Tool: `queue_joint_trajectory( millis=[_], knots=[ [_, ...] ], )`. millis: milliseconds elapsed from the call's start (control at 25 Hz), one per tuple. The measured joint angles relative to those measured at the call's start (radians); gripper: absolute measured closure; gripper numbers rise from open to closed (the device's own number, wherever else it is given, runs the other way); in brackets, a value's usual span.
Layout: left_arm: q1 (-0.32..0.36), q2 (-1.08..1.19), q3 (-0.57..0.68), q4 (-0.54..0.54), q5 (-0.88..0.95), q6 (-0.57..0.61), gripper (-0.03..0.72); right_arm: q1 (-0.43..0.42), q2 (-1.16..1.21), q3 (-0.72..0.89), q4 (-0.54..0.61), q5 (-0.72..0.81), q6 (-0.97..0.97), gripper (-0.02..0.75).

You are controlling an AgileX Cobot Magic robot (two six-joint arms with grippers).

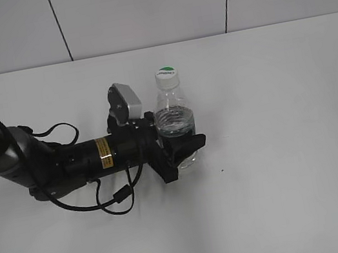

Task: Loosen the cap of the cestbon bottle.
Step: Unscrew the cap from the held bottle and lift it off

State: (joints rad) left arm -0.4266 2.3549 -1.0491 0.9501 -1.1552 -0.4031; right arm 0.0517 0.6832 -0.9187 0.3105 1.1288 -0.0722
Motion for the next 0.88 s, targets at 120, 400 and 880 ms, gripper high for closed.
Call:
queue_joint_trajectory(
  millis=[120,400,880],
  knots=[
    [0.0,0.0,0.0,0.0,0.0,0.0,0.281,0.0,0.165,-0.092,0.063,0.004,0.043,0.222],
    [0.0,0.0,0.0,0.003,-0.002,0.001,0.281,0.088,0.538,-0.287,0.124,0.031,0.142,0.222],
    [0.0,0.0,0.0,0.005,-0.002,0.001,0.281,0.398,1.051,-0.788,-0.068,0.083,0.417,0.226]
  ],
)
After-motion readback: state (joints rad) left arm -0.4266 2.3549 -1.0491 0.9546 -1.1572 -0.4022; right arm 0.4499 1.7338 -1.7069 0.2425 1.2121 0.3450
